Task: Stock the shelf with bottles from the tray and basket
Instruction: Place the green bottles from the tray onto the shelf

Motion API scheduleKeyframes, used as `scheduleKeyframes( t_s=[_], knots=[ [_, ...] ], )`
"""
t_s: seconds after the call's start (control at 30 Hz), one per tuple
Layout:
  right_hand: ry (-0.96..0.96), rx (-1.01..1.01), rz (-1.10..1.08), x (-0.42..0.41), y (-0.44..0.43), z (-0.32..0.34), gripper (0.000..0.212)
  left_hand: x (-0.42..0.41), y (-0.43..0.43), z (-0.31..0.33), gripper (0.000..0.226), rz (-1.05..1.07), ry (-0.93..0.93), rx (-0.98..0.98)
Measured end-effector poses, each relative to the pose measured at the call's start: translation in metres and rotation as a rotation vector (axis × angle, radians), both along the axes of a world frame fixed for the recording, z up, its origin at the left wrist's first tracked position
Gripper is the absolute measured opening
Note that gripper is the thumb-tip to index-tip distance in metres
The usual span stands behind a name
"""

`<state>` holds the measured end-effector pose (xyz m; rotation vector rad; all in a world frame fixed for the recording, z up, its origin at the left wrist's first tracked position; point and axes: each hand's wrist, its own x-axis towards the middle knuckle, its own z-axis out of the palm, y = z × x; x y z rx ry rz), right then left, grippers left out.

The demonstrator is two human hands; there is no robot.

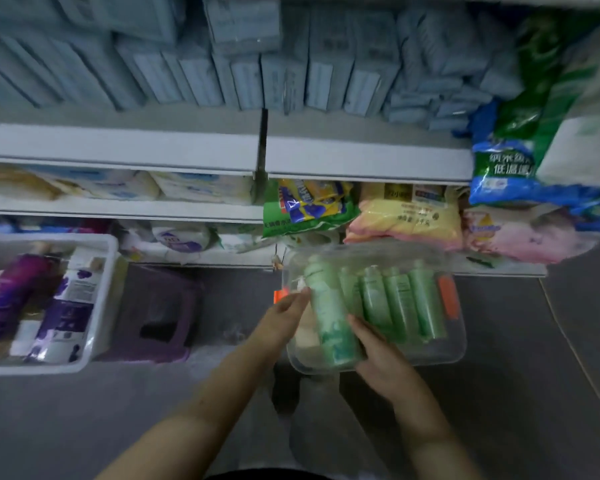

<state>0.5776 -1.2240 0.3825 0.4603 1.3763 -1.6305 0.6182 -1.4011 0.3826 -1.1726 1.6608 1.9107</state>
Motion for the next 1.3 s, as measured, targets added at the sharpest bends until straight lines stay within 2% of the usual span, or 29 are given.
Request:
scheduleKeyframes(
  t_s=[0.07, 0.13, 0.2, 0.27, 0.37, 0.53, 0.6, 0.63, 0.73, 0.77, 0.87, 0.97, 1.03, 1.17, 1.3],
  knots=[
    [0.009, -0.063, 0.08, -0.012, 0.002, 0.013, 0.038, 0.005, 0.013, 0.023, 0.013, 0.035, 0.111, 0.034],
    [0.042, -0.085, 0.153, -0.024, 0.0, 0.023, 0.049, 0.011, 0.024, 0.041, 0.018, 0.119, 0.21, 0.069],
    [0.108, -0.112, 0.186, -0.03, -0.007, 0.036, 0.041, 0.018, 0.03, 0.057, 0.025, 0.24, 0.27, 0.127],
    [0.209, -0.108, 0.233, -0.026, -0.018, 0.048, 0.029, 0.027, 0.03, 0.072, 0.022, 0.341, 0.314, 0.137],
    [0.304, -0.131, 0.296, -0.007, -0.04, 0.068, 0.032, 0.047, 0.015, 0.091, 0.025, 0.445, 0.348, 0.085],
    [0.38, -0.258, 0.437, 0.039, -0.103, 0.11, 0.029, 0.109, -0.034, 0.125, 0.023, 0.576, 0.468, -0.009],
    [0.431, -0.294, 0.485, 0.066, -0.144, 0.127, 0.062, 0.145, -0.066, 0.143, 0.026, 0.613, 0.531, -0.052],
    [0.441, -0.314, 0.492, 0.081, -0.165, 0.134, 0.071, 0.164, -0.083, 0.152, 0.027, 0.615, 0.56, -0.086],
    [0.43, -0.396, 0.496, 0.143, -0.235, 0.155, 0.053, 0.239, -0.142, 0.183, 0.031, 0.618, 0.637, -0.168],
    [0.416, -0.423, 0.494, 0.166, -0.258, 0.162, 0.053, 0.264, -0.16, 0.191, 0.032, 0.607, 0.657, -0.196],
    [0.421, -0.491, 0.54, 0.236, -0.318, 0.177, 0.065, 0.336, -0.209, 0.208, 0.032, 0.611, 0.69, -0.275],
    [0.417, -0.498, 0.582, 0.292, -0.364, 0.192, 0.05, 0.394, -0.242, 0.221, 0.032, 0.705, 0.682, -0.319],
    [0.391, -0.507, 0.612, 0.319, -0.39, 0.201, 0.051, 0.423, -0.262, 0.228, 0.031, 0.79, 0.686, -0.312],
    [0.408, -0.511, 0.642, 0.35, -0.442, 0.211, 0.059, 0.464, -0.311, 0.233, 0.026, 0.906, 0.66, -0.375],
    [0.452, -0.503, 0.628, 0.356, -0.498, 0.212, 0.053, 0.481, -0.367, 0.231, 0.022, 0.946, 0.639, -0.407]
  ],
)
